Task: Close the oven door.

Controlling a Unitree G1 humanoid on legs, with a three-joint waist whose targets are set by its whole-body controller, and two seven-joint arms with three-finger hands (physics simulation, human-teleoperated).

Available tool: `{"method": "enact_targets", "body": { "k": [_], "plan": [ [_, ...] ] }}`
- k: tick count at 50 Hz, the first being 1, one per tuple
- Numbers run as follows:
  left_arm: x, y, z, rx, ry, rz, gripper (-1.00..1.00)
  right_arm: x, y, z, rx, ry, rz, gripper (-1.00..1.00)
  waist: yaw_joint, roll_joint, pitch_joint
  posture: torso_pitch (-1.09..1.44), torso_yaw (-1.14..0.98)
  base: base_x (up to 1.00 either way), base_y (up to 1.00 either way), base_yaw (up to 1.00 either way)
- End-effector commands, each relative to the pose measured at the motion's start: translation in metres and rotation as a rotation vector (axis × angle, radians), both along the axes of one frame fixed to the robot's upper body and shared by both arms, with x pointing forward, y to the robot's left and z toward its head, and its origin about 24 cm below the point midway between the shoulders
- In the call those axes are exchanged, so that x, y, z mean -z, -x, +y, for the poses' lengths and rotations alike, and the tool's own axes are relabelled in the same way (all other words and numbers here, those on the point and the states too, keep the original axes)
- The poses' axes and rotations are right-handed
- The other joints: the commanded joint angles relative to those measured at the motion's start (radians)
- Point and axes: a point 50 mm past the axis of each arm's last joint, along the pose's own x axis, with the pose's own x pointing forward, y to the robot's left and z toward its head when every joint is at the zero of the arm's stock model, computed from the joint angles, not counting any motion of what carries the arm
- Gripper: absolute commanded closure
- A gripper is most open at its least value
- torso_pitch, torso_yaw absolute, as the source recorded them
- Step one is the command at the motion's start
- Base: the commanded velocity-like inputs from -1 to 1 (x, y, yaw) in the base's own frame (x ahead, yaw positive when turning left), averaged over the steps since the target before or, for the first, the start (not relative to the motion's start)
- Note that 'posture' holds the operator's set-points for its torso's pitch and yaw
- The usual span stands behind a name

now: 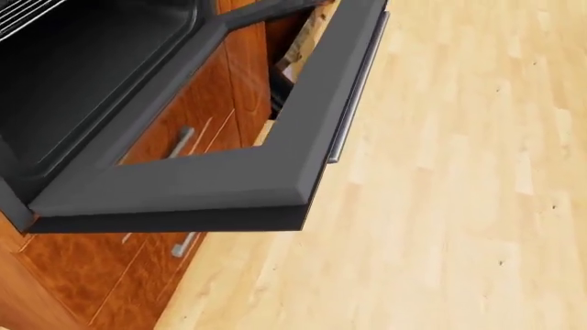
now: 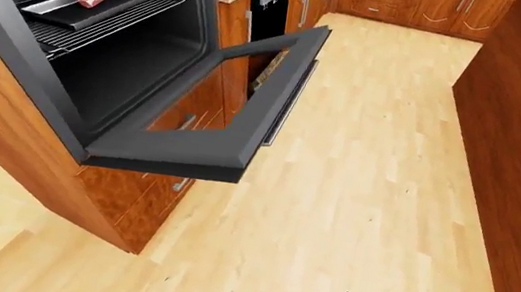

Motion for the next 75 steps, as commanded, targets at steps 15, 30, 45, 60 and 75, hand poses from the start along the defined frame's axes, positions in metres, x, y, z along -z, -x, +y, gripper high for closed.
{"method": "enact_targets", "body": {
  "k": [15, 30, 45, 60, 75],
  "plan": [
    [-0.0064, -0.005, 0.011, -0.015, -0.029, -0.037, -1.0, -0.0046, -0.0073, -0.0008, -0.019, 0.022, -0.043, -1.0, 0.01, -0.061, 0.015, 0.0, 0.0, 0.12, 0.06, 0.0],
    [-0.0064, -0.005, 0.011, -0.02, -0.026, -0.041, -1.0, -0.0043, -0.0075, 0.0, -0.023, 0.016, -0.043, -1.0, -0.026, 0.012, 0.009, 0.0, 0.0, 0.26, 0.26, 0.0],
    [-0.0064, -0.0049, 0.0111, -0.026, -0.024, -0.043, -1.0, -0.0047, -0.0075, -0.0018, 0.0, -0.008, -0.058, -1.0, 0.007, -0.083, 0.027, 0.0, 0.0, 0.15, 0.62, 0.0],
    [-0.0064, -0.0048, 0.0111, -0.03, -0.021, -0.045, -1.0, -0.0042, -0.0079, -0.0029, 0.023, -0.049, -0.07, -1.0, 0.008, 0.029, 0.024, 0.0, 0.0, 0.0, 0.89, 0.0],
    [-0.0063, -0.005, 0.0106, -0.03, -0.007, -0.048, -1.0, -0.0041, -0.0051, -0.0045, 0.038, -0.054, -0.075, -1.0, -0.005, 0.036, 0.009, 0.0, 0.0, 0.0, 0.35, 0.0]
  ]
}}
